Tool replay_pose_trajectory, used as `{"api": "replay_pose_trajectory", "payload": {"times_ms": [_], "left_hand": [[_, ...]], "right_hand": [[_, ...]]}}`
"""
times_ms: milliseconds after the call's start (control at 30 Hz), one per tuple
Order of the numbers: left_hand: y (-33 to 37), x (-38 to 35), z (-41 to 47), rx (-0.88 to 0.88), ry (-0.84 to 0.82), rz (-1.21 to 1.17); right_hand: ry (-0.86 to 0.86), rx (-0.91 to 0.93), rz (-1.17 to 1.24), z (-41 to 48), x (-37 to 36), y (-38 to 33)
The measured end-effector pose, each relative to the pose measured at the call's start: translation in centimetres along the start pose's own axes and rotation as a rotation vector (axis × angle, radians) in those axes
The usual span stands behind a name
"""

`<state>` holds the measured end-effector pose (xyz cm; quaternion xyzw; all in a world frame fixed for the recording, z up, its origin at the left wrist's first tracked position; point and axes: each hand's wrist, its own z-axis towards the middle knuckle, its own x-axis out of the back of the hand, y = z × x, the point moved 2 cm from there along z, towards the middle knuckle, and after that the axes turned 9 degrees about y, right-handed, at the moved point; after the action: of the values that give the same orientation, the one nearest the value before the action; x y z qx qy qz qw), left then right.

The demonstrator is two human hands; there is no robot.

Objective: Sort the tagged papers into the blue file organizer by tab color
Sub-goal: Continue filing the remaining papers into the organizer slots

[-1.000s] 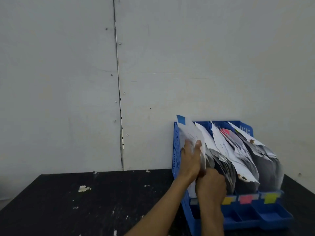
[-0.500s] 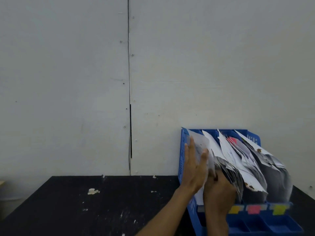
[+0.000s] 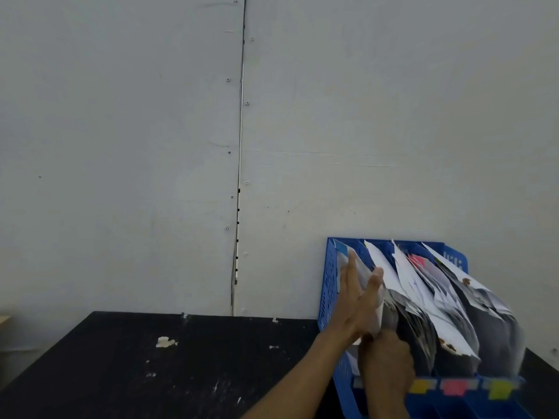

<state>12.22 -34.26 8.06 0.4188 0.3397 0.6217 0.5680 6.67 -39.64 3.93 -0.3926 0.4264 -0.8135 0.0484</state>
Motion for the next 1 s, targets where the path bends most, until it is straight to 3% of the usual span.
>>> {"api": "replay_pose_trajectory", "payload": {"times_ms": [200, 433, 600, 733, 867, 1000], "left_hand": [[0.5, -0.2, 1.9, 0.0, 0.059, 0.02], [-1.8, -1.5, 4.7, 0.228, -0.047, -0.064], [-2.4, -0.9, 4.4, 0.206, -0.048, -0.076], [-1.1, -1.1, 4.7, 0.262, 0.015, -0.051], [-1.7, -1.2, 4.6, 0.064, 0.082, -0.006], [-2.0, -1.6, 6.0, -0.197, 0.173, 0.158]], "right_hand": [[0.211, 0.164, 0.159, 1.4, 2.6, -0.7], [-0.113, 0.03, -0.117, 1.2, 0.4, 1.3], [-0.053, 0.085, -0.134, 2.0, 1.3, 1.3], [-0.112, 0.075, -0.239, 0.4, -0.9, 1.4], [0.015, 0.07, 0.04, 0.6, -0.8, 0.7], [-0.063, 0.078, -0.033, 1.9, -0.8, 2.1]]}}
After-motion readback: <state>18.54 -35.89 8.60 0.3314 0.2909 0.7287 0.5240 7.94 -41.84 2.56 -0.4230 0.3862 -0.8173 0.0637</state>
